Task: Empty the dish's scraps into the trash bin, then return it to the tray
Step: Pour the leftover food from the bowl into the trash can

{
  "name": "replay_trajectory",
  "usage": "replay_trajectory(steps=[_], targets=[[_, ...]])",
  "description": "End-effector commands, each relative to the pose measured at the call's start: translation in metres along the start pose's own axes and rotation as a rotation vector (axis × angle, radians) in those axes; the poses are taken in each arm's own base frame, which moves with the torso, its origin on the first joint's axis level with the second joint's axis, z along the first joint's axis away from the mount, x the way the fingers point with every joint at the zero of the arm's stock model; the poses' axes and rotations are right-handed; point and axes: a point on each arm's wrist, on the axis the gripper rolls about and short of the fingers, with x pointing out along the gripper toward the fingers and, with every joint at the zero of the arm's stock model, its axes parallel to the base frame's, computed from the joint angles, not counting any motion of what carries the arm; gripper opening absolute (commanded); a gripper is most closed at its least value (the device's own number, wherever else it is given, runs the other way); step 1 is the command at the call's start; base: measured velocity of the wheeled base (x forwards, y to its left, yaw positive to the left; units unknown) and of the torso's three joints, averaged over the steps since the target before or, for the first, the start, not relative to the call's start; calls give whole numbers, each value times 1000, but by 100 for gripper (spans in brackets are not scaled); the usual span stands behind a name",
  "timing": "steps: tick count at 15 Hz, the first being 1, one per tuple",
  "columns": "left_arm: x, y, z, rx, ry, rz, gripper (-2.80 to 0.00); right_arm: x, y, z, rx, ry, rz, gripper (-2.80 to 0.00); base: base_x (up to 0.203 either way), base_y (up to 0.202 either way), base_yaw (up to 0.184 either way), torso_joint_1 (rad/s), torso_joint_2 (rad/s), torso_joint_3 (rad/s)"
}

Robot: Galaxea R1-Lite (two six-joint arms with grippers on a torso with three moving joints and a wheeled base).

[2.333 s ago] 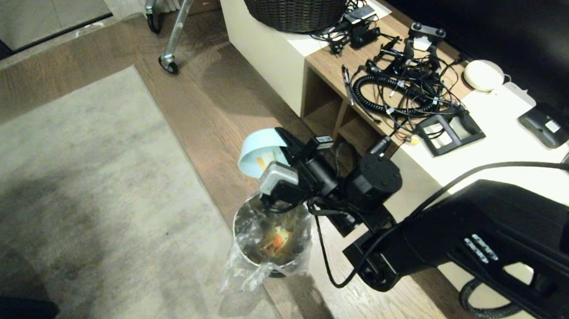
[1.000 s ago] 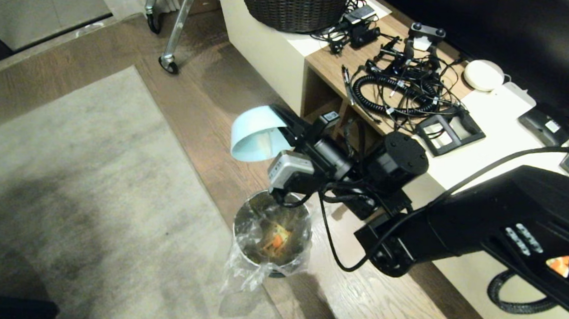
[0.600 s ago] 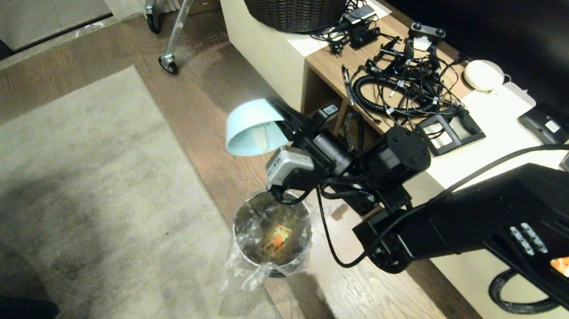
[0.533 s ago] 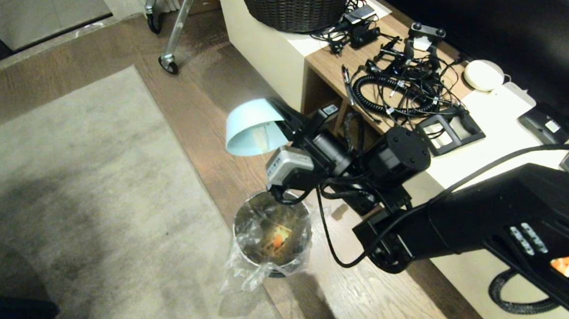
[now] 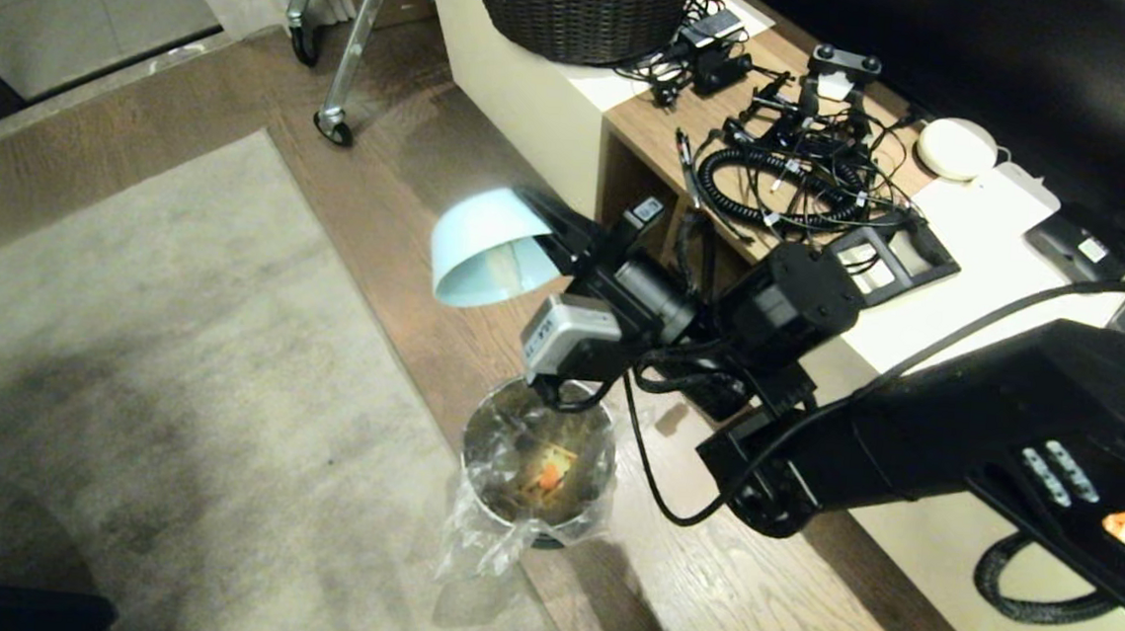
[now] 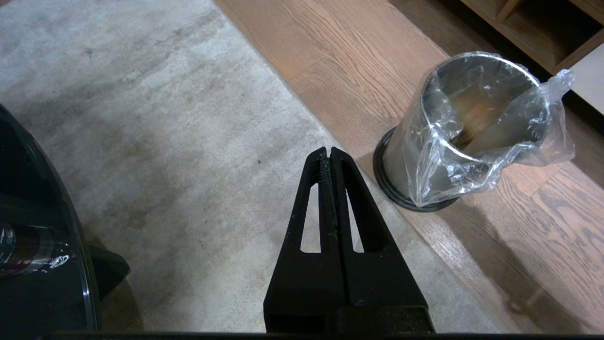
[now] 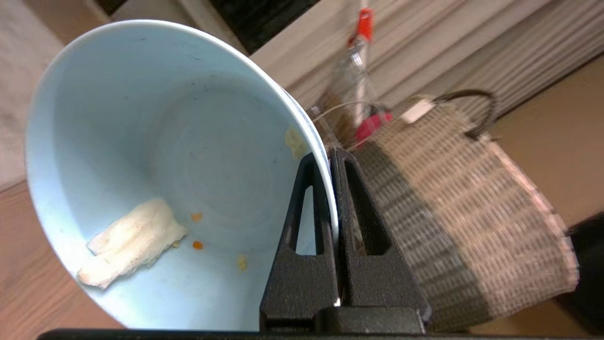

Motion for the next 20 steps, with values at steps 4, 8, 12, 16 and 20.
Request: replay_trajectory(steps=[4,8,12,16,20], targets=[[0,0,0,0,-1,1,-280,2,-6,-2,-36,-14,-55,-280,0,0,0,0,0,0],[0,0,0,0,-1,1,-280,8,-14,-4,-45,-26,-95,-280,0,0,0,0,0,0],[0,0,0,0,-1,1,-280,9,-18,-6,-58,-26,-105,-280,0,0,0,0,0,0],[0,0,0,0,-1,1,-280,16,-36,-4,-77,-39,-165,-280,0,0,0,0,0,0],[0,0,0,0,-1,1,-280,17,-40,-4,-79,-38,-176,-280,0,0,0,0,0,0]])
